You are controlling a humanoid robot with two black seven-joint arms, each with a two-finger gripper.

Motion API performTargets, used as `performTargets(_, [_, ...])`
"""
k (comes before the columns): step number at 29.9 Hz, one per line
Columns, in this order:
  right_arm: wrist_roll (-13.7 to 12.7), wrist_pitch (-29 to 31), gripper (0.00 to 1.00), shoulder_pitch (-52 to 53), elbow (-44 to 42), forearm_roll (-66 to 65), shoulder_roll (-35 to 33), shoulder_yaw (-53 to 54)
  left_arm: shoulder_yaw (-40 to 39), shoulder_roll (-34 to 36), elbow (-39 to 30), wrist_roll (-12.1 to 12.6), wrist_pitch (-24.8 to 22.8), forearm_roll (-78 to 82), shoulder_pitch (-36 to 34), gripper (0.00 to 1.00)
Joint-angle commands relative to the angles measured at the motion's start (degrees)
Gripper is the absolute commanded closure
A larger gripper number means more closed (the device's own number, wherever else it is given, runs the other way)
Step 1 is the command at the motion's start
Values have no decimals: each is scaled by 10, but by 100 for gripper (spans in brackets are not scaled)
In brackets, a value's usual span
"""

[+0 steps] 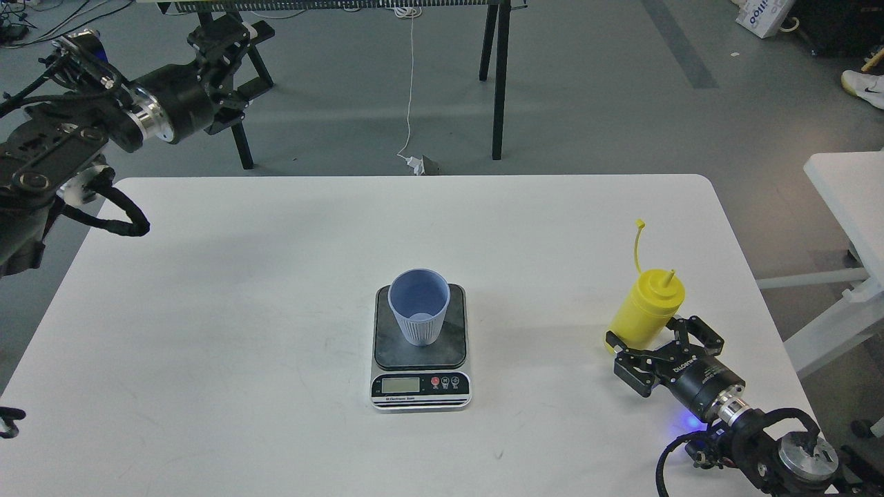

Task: Pour seasoning into cup on scale with both arms
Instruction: 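Move the right gripper to the yellow bottle and grasp it, then lift the yellow bottle and tilt its nozzle down over the cup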

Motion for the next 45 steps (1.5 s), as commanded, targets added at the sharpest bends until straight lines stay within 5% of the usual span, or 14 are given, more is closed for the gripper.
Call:
performTargets(1, [0,0,46,-3,9,-1,2,0,0,-1,0,0,0,0,0,1])
performTargets(2, [0,0,77,-3,10,-1,3,1,0,-1,0,0,0,0,0,1])
performTargets(3, [0,0,88,-1,9,-2,2,1,0,-1,0,0,0,0,0,1])
performTargets(7, [0,0,94,3,34,-3,-2,11,0,-3,0,0,0,0,0,1])
performTargets(14, [0,0,96,190,42,-77,-69,12,-3,-2,0,0,0,-7,3,1])
performTargets(19, [0,0,95,391,30,-368,-77,9,-22,5,10,0,0,-46,24,1])
performTargets(24, [0,0,95,497,46,-675,8,-30,-55,2,61,0,0,-159,70,1])
performTargets(36, [0,-150,94,513,196,-973,63,-204,-85,9,148,0,0,-313,142,1])
performTargets(45, [0,-178,94,512,200,-1075,99,-258,-124,5,148,0,0,-314,188,1])
